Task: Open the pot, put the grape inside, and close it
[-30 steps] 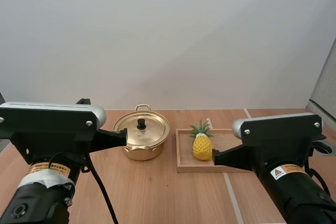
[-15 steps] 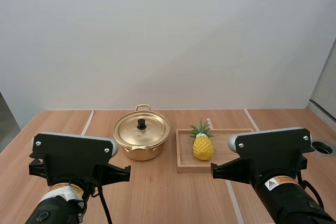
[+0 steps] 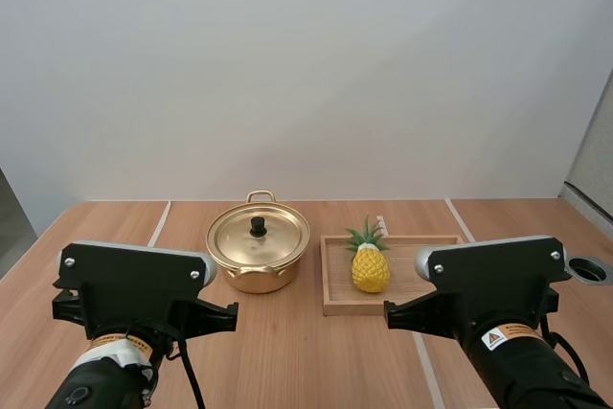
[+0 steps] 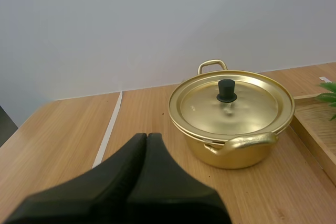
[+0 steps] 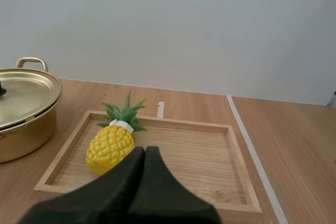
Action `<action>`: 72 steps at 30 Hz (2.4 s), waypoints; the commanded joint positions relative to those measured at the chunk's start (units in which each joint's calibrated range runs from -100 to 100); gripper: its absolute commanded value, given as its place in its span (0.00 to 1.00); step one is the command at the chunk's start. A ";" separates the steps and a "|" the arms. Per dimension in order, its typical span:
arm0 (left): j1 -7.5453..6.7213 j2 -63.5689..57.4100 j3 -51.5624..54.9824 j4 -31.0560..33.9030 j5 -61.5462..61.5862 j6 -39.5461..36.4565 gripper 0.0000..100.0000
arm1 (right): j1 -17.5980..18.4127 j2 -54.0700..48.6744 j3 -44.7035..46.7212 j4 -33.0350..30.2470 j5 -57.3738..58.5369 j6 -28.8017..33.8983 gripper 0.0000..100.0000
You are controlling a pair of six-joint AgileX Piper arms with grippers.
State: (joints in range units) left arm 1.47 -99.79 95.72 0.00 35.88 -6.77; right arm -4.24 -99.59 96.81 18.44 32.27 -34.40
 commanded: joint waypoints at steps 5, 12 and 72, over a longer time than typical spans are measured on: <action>0.00 -0.21 4.28 0.93 -3.41 -0.19 0.01 | 0.14 -0.41 3.19 0.11 -0.48 0.11 0.00; 0.00 -0.21 4.28 0.93 -5.62 -0.10 0.01 | 0.14 -0.41 3.19 0.11 0.16 0.11 0.00; -3.06 -0.21 4.28 0.93 -6.65 -0.10 0.01 | 4.30 -0.41 3.19 0.11 0.77 0.86 0.00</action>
State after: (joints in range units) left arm -1.64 -99.79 99.90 0.31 31.17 -6.77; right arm 0.21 -99.71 99.77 18.44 33.43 -33.67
